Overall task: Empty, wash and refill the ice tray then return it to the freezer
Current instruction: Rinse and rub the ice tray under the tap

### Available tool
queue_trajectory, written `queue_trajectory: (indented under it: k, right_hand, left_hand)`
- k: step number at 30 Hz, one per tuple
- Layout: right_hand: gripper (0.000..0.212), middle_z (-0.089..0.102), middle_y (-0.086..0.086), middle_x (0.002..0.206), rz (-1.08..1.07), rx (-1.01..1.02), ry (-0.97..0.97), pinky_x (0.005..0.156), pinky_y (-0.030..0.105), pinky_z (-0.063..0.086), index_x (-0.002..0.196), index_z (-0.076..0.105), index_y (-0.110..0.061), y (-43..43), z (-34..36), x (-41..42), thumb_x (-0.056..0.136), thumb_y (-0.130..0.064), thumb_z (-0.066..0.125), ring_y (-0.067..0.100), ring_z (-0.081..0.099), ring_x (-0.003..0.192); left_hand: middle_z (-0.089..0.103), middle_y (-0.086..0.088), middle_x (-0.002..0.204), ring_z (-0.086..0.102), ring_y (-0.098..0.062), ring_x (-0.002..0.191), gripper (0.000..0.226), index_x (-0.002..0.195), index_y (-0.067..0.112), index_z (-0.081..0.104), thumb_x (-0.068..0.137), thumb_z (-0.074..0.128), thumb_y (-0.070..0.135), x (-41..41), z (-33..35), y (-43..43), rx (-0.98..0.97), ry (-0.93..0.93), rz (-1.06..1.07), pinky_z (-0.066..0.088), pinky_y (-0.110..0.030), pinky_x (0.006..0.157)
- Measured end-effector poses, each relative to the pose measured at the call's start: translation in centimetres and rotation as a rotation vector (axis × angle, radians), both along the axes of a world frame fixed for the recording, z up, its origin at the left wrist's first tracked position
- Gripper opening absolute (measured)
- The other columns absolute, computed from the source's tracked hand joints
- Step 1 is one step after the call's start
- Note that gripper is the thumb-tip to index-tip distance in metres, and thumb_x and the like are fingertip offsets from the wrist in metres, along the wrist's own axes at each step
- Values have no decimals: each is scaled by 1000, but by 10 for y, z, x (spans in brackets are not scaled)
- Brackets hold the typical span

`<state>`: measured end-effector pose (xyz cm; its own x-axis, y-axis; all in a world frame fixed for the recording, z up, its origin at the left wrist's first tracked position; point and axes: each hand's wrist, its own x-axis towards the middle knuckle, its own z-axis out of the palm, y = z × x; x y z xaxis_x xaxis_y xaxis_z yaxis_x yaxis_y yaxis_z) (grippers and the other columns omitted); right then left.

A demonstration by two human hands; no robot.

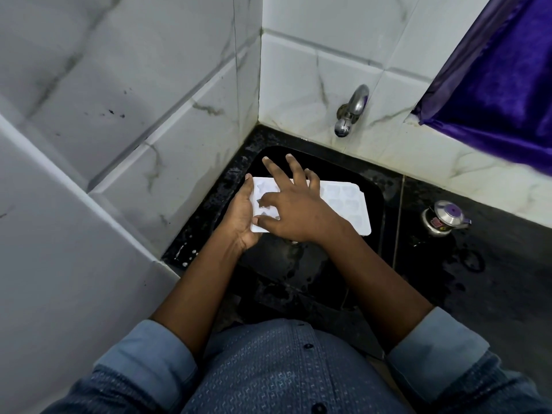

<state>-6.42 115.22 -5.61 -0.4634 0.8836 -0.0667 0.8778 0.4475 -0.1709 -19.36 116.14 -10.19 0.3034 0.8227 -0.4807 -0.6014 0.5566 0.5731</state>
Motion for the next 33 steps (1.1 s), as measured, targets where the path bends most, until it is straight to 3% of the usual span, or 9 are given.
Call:
queue_trajectory:
  k: [2,4,8,17,22,25,29,33]
  right_hand:
    - [48,-7,-6,176,2,-11,-10,123,62,0,123,72,-40,0,-1,0,90,-72,58,33,-17,160]
    - [54,-7,-6,176,14,-33,-27,124,63,0,128,69,-42,0,-2,2,87,-77,59,33,-17,160]
    - [59,-8,-5,176,35,-52,-64,123,65,1,129,65,-41,0,-1,2,84,-79,61,34,-18,159]
    - [70,-10,-8,175,53,-61,-67,124,65,-3,133,63,-45,-2,-3,4,77,-86,60,32,-21,159]
    - [65,-4,-9,176,9,-54,-15,123,64,-3,112,74,-38,-2,-2,0,81,-90,47,29,-19,160]
    - [67,-3,-9,176,-25,-7,19,123,62,-5,113,76,-38,-6,-2,-2,88,-88,39,29,-17,160]
    - [65,0,-7,177,-29,-7,46,123,63,-4,117,75,-39,-8,-3,-1,90,-85,37,29,-15,160]
    - [64,-2,-7,177,-24,-4,45,123,63,-4,113,75,-38,-7,-1,-1,91,-85,37,30,-16,160]
  left_hand:
    - [78,-20,114,79,-29,97,68,117,14,71,108,29,66,-1,1,-1,-4,15,2,64,-41,78]
    - [75,-20,123,77,-30,105,75,128,11,68,105,29,71,-3,-2,0,0,54,-26,63,-42,87]
    - [79,-16,114,79,-25,97,75,131,11,65,107,25,68,-4,-3,-1,11,108,-32,64,-39,78]
    - [68,-22,136,72,-32,118,84,147,7,56,104,31,74,-5,-7,-5,-24,14,-28,64,-45,83]
    - [77,-17,119,78,-27,104,72,140,11,60,107,29,67,1,-7,-6,0,28,-28,66,-39,77]
    - [79,-16,115,78,-26,102,71,141,13,59,106,30,68,1,-5,-4,24,21,-39,66,-39,77]
    - [80,-15,110,79,-25,98,68,123,13,67,106,29,67,-2,-6,-2,39,34,-40,64,-41,82]
    - [78,-16,118,77,-26,107,68,129,15,65,106,30,68,0,-11,-2,52,66,-41,62,-42,88]
